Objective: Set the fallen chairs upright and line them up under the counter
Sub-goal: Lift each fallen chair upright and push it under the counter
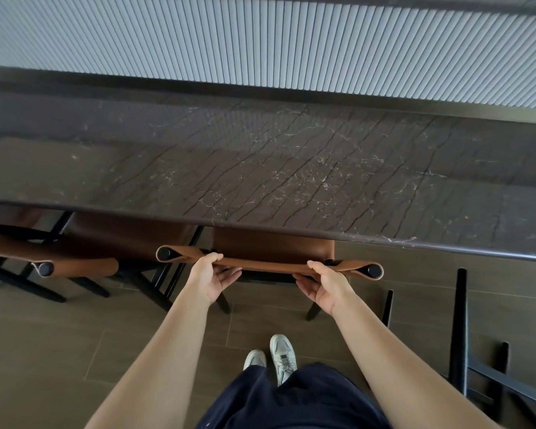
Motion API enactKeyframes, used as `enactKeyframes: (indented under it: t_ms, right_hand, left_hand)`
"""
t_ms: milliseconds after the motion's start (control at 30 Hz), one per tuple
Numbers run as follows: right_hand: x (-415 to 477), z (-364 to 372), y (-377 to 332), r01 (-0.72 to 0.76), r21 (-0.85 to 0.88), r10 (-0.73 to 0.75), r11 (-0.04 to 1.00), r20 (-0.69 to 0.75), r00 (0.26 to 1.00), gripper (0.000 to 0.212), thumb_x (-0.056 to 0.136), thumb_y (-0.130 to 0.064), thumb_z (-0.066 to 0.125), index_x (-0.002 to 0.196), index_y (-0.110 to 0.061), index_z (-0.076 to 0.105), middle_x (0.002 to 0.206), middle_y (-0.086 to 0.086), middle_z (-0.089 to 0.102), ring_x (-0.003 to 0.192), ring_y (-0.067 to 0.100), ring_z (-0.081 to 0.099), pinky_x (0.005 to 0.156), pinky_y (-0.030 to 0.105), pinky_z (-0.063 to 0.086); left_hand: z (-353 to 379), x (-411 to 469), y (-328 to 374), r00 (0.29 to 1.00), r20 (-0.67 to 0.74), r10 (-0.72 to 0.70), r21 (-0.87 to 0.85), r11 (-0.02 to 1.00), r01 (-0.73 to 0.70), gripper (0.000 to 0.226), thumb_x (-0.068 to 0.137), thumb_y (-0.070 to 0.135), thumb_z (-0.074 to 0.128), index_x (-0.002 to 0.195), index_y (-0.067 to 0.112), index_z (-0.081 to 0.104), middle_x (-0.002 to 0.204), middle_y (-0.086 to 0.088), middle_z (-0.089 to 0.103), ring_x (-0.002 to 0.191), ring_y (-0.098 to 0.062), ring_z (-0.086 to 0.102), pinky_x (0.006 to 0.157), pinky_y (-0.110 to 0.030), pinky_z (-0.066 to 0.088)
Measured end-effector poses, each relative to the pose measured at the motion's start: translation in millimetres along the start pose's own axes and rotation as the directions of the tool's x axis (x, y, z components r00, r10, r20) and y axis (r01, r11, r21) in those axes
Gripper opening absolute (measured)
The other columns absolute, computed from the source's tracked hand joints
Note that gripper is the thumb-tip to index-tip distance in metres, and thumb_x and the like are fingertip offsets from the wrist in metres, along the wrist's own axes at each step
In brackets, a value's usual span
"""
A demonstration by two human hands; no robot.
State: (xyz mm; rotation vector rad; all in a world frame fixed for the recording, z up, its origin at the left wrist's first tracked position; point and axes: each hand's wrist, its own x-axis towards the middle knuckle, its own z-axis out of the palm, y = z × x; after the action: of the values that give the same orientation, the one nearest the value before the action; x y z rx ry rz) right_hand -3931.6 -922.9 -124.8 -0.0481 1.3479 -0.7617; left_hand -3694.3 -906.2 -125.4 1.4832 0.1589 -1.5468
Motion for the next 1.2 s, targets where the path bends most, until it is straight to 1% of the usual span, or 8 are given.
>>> enactKeyframes:
  t_ms: [167, 300, 600, 833, 933, 1000, 1100, 1200]
  right_hand:
    - [-2.9, 1.1, -2.2, -0.005, -0.013, 0.005, 1.000, -0.005, 1.000, 0.014, 0.093, -0.005, 0.062, 0.107, -0.003, 0.059, 0.103, 0.017, 0.071, 0.076, 0.027, 0.073, 0.055, 0.034, 0.057]
    - [-3.7, 1.7, -4.0, -0.020, -0.019, 0.019, 1.000, -0.026, 0.999, 0.011, 0.094, -0.003, 0.060, 0.105, -0.004, 0.057, 0.106, 0.019, 0.070, 0.082, 0.030, 0.072, 0.061, 0.037, 0.057]
    - [-5.8, 3.9, -4.1, -0.031, -0.008, 0.030, 1.000, -0.047, 0.998, 0.006, 0.095, -0.001, 0.057, 0.100, -0.003, 0.056, 0.099, 0.020, 0.069, 0.084, 0.030, 0.070, 0.063, 0.038, 0.056]
    - [-7.0, 5.7, -3.4, -0.035, 0.034, 0.037, 0.999, -0.051, 0.998, 0.007, 0.095, 0.003, 0.055, 0.098, -0.003, 0.053, 0.094, 0.018, 0.064, 0.080, 0.029, 0.067, 0.060, 0.037, 0.055]
    - [-7.2, 5.2, -3.0, -0.036, 0.046, 0.038, 0.998, -0.049, 0.998, 0.008, 0.095, 0.004, 0.054, 0.096, -0.003, 0.052, 0.096, 0.019, 0.063, 0.080, 0.030, 0.066, 0.060, 0.036, 0.055]
    - [-7.6, 4.2, -3.0, -0.037, 0.040, 0.039, 0.999, -0.048, 0.998, 0.008, 0.094, 0.004, 0.054, 0.096, -0.003, 0.052, 0.097, 0.019, 0.063, 0.080, 0.030, 0.066, 0.060, 0.036, 0.055]
    - [-8.3, 2.1, -2.2, -0.041, 0.017, 0.042, 0.999, -0.047, 0.998, 0.008, 0.094, 0.003, 0.055, 0.097, -0.004, 0.053, 0.097, 0.018, 0.064, 0.080, 0.029, 0.067, 0.059, 0.036, 0.055]
    - [-10.2, 0.4, -2.1, -0.040, -0.005, 0.040, 0.999, -0.044, 0.998, 0.007, 0.095, 0.001, 0.056, 0.098, -0.005, 0.054, 0.094, 0.018, 0.065, 0.078, 0.029, 0.068, 0.058, 0.035, 0.055]
  left_hand:
    - [1.6, -1.5, -0.4, 1.000, -0.010, 0.005, 0.014, 1.000, -0.005, 0.008, 0.099, 0.009, 0.046, 0.102, 0.004, 0.052, 0.104, -0.025, 0.062, 0.093, -0.040, 0.066, 0.067, -0.044, 0.055]
    - [3.4, -1.3, 1.5, 1.000, -0.028, 0.003, 0.020, 1.000, -0.002, 0.009, 0.099, 0.007, 0.044, 0.101, 0.004, 0.052, 0.103, -0.025, 0.062, 0.091, -0.039, 0.065, 0.066, -0.045, 0.055]
    - [3.5, -5.4, 1.4, 1.000, -0.029, 0.000, 0.042, 0.999, 0.001, 0.010, 0.100, 0.006, 0.041, 0.101, 0.005, 0.050, 0.102, -0.024, 0.062, 0.093, -0.038, 0.065, 0.067, -0.044, 0.054]
    - [4.6, -9.9, 1.2, 1.000, -0.029, -0.002, 0.070, 0.998, 0.004, 0.010, 0.100, 0.006, 0.040, 0.102, 0.005, 0.050, 0.106, -0.024, 0.062, 0.093, -0.037, 0.065, 0.075, -0.045, 0.053]
    - [4.3, -11.2, 0.3, 1.000, -0.031, 0.001, 0.072, 0.997, 0.002, 0.013, 0.100, 0.005, 0.039, 0.110, 0.004, 0.049, 0.108, -0.024, 0.062, 0.094, -0.037, 0.065, 0.077, -0.045, 0.053]
    - [3.2, -12.3, -1.4, 0.999, -0.034, 0.000, 0.070, 0.998, 0.002, 0.015, 0.100, 0.006, 0.039, 0.113, 0.004, 0.048, 0.109, -0.024, 0.061, 0.094, -0.037, 0.065, 0.078, -0.045, 0.053]
    - [1.2, -14.9, -3.8, 0.999, -0.035, -0.006, 0.073, 0.997, 0.008, 0.013, 0.101, 0.007, 0.039, 0.108, 0.004, 0.049, 0.110, -0.024, 0.061, 0.094, -0.037, 0.065, 0.079, -0.045, 0.053]
    - [0.4, -16.5, -5.8, 0.999, -0.035, 0.001, 0.077, 0.997, 0.002, 0.015, 0.101, 0.008, 0.039, 0.112, 0.004, 0.049, 0.110, -0.024, 0.061, 0.096, -0.038, 0.065, 0.082, -0.046, 0.053]
